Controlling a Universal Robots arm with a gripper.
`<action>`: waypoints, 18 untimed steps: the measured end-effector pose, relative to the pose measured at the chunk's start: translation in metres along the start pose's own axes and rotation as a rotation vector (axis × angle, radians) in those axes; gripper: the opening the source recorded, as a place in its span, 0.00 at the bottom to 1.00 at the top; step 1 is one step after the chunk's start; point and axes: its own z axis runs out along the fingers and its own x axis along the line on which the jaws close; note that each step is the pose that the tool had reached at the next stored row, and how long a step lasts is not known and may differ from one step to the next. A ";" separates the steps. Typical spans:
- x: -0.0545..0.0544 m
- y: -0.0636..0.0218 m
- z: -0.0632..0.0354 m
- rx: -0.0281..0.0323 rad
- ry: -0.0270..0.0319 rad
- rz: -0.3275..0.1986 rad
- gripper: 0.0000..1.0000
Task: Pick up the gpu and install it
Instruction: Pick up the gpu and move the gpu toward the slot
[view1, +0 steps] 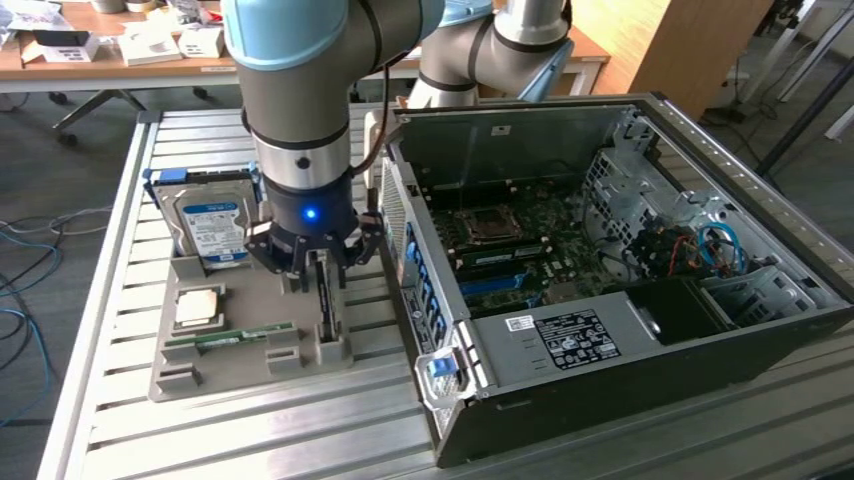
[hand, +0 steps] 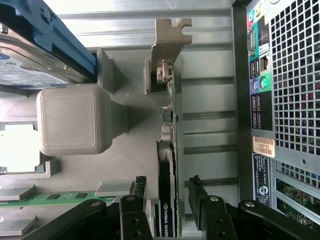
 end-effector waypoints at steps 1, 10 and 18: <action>0.000 0.0003 0.0001 -0.0001 0.0000 0.000 0.47; 0.000 0.0020 0.0017 -0.0003 0.0001 0.000 0.47; 0.000 0.0020 0.0053 -0.0001 0.0003 0.000 0.47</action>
